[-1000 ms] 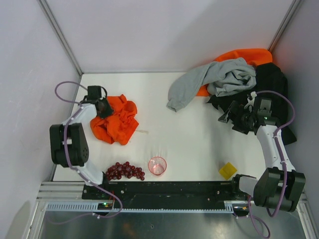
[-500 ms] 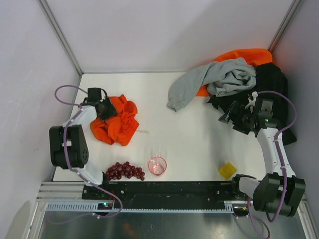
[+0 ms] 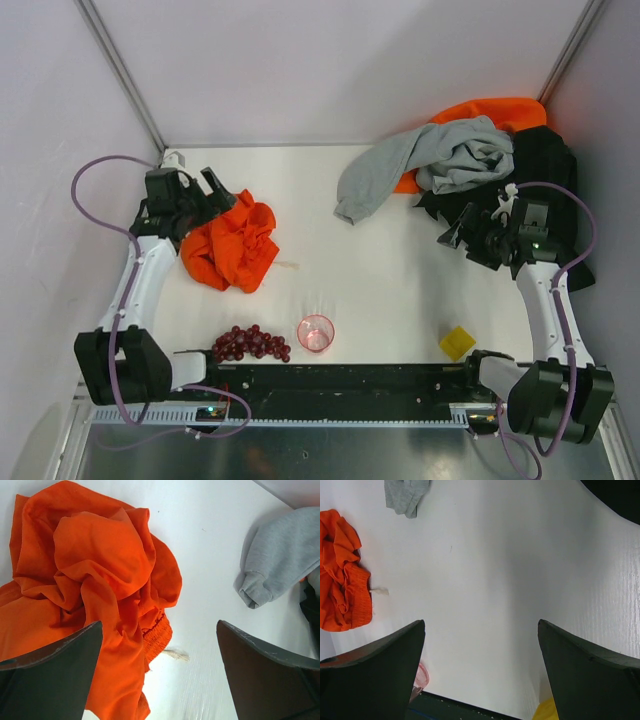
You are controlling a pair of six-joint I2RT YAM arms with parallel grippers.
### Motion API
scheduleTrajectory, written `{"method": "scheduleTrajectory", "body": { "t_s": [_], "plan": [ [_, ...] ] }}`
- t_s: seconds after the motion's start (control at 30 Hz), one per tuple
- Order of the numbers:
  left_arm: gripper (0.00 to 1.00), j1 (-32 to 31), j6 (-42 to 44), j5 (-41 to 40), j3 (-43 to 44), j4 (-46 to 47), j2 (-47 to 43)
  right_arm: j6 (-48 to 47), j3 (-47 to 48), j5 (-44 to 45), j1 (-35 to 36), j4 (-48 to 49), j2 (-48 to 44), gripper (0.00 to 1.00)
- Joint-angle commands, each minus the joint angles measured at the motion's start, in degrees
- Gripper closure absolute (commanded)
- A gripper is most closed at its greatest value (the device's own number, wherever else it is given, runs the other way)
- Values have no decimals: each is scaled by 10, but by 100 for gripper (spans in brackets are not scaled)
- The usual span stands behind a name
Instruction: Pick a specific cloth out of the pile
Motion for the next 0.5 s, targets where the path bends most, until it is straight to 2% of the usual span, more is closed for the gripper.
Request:
{"method": "scheduleTrajectory", "body": {
  "t_s": [0.0, 0.2, 0.47],
  "plan": [
    [0, 3, 43, 26, -11, -20, -36, 4, 1, 2, 10, -7, -18, 1],
    [0, -13, 94, 41, -34, -42, -68, 10, -3, 19, 33, -15, -33, 1],
    [0, -127, 157, -37, -38, -110, -101, 14, -14, 91, 89, -32, -57, 1]
  ]
}}
